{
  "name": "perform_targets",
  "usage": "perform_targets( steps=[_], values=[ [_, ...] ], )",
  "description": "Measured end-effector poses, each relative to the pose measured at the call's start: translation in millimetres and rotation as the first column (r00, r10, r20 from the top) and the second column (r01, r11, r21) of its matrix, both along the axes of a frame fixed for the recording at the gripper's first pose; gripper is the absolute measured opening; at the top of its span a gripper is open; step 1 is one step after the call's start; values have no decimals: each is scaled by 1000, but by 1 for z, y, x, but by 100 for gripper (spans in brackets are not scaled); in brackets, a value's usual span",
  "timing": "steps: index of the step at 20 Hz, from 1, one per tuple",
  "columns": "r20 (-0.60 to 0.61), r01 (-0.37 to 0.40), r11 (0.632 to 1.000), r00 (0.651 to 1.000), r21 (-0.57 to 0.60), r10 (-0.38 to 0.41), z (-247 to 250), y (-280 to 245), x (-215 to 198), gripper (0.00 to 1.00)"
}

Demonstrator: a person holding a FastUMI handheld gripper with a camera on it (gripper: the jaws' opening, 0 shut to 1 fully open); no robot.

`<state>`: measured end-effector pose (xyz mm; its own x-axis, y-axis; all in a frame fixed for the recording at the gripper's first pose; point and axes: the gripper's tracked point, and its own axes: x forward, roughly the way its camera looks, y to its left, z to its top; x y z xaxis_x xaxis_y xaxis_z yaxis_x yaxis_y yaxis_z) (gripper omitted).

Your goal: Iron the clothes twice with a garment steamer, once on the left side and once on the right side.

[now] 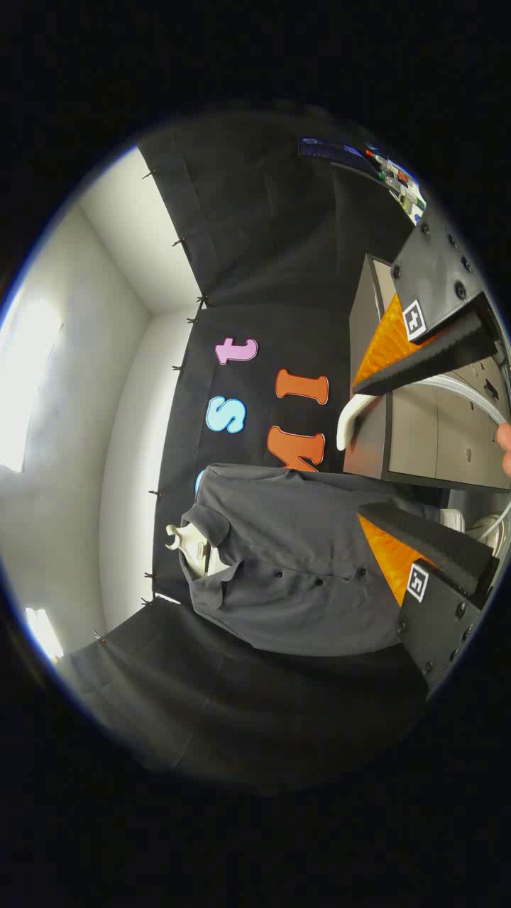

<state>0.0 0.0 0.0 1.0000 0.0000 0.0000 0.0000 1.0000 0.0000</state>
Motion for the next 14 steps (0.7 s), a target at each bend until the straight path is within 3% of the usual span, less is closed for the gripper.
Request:
perform_targets(
  steps=[14],
  values=[
    [-7,-7,1000,1000,5,7,-2,4,-4,98]
  ],
)
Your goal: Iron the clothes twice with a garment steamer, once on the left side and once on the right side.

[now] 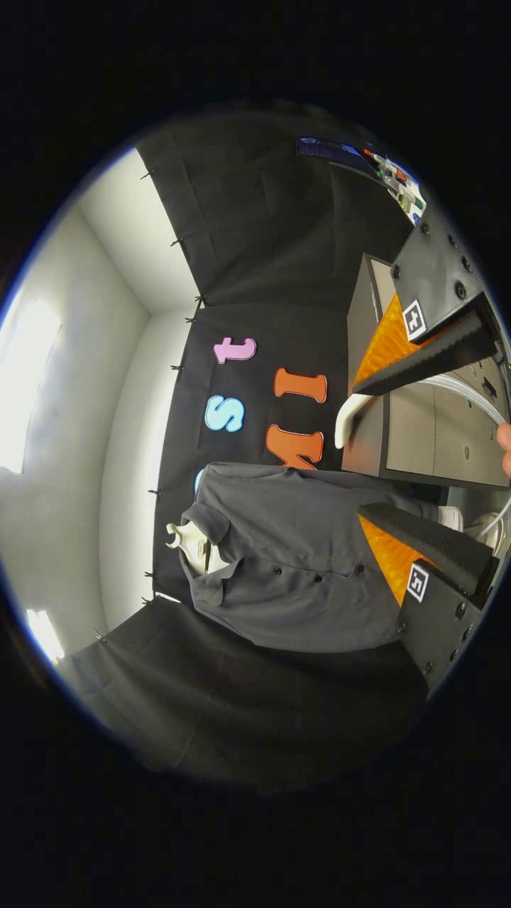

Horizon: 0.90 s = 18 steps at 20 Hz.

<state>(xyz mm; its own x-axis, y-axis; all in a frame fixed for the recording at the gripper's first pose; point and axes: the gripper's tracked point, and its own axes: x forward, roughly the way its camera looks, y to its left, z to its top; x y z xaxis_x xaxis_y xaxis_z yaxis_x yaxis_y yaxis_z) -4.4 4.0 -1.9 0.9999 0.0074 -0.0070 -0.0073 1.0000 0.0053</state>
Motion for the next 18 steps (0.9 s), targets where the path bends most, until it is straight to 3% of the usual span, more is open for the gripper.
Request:
perform_targets(
  steps=[12,18],
  values=[
    [-4,3,1000,1000,3,-3,0,1,3,98],
    [-35,55,998,998,2,-55,-3,-10,10,98]
  ],
)
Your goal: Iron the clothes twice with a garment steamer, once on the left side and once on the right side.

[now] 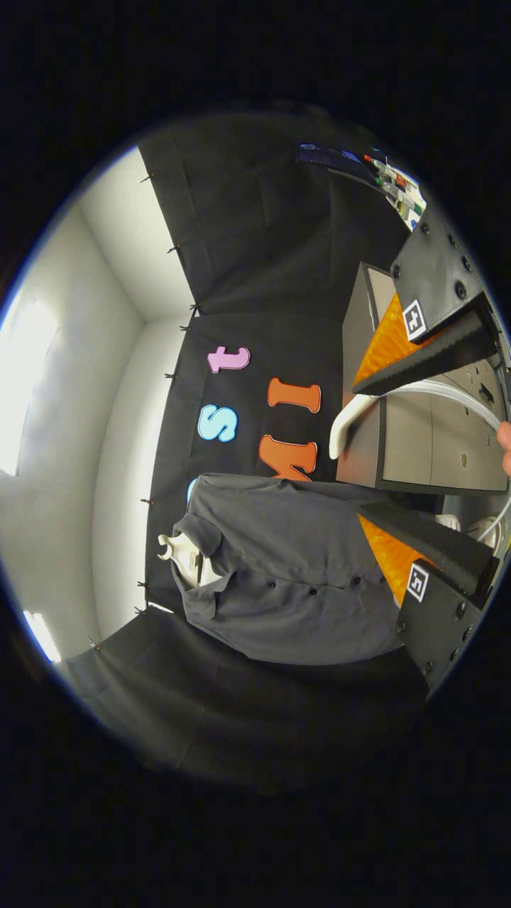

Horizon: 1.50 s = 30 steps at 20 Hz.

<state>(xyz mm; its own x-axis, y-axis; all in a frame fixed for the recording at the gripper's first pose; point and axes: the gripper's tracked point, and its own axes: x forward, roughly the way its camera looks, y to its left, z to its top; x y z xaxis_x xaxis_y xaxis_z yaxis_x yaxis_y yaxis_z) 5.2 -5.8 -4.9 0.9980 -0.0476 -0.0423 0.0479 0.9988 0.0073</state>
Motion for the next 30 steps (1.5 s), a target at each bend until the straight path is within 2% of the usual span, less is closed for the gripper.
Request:
perform_targets(
  steps=[6,14,19,22,23,26,28,30],
  values=[
    [-8,62,998,998,9,-62,4,-16,6,98],
    [3,51,998,999,31,-51,23,-54,43,98],
    [8,56,998,998,-6,-56,39,-102,94,98],
    [5,-24,999,1000,22,24,51,-107,138,98],
    [-2,-23,999,1000,24,23,51,-114,154,98],
    [-74,19,1000,997,-17,-20,29,-144,197,98],
    [-127,21,999,992,-35,-25,11,-147,228,98],
    [-192,-6,1000,981,-15,3,-14,-143,249,98]
  ],
)
